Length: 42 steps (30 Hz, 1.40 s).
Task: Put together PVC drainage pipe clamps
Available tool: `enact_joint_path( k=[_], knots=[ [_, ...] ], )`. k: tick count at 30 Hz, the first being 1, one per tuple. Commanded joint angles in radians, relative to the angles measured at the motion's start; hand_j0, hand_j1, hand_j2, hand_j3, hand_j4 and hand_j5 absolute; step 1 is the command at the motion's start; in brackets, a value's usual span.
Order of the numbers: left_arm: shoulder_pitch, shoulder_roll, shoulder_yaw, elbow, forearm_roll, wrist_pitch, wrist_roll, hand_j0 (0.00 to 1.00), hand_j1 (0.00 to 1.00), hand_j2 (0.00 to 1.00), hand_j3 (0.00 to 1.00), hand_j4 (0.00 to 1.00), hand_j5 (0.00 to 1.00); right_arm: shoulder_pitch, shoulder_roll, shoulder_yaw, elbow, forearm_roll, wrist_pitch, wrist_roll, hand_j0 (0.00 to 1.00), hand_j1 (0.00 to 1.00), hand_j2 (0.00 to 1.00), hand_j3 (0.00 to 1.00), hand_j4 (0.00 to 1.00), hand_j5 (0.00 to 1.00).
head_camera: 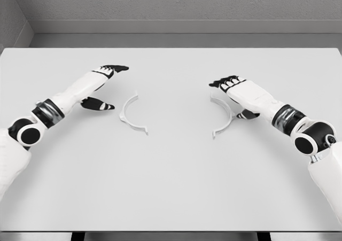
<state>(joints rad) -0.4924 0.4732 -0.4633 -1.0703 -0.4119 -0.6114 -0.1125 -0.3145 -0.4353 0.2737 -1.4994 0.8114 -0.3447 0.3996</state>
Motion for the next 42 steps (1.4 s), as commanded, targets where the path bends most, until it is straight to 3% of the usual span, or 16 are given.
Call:
enact_joint_path(
  k=[1, 42],
  knots=[
    [0.000, -0.010, -0.003, 0.001, 0.007, 0.001, 0.001, 1.00, 1.00, 1.00, 1.00, 1.00, 1.00, 0.000, 0.000, 0.001, 0.008, -0.001, 0.001, -0.001, 1.00, 1.00, 1.00, 1.00, 1.00, 1.00],
    [0.014, -0.097, -0.009, -0.014, -0.016, 0.001, 0.001, 1.00, 1.00, 1.00, 1.00, 1.00, 1.00, -0.043, 0.086, 0.093, -0.004, 0.017, 0.058, 0.002, 1.00, 1.00, 1.00, 1.00, 1.00, 1.00]
  ],
)
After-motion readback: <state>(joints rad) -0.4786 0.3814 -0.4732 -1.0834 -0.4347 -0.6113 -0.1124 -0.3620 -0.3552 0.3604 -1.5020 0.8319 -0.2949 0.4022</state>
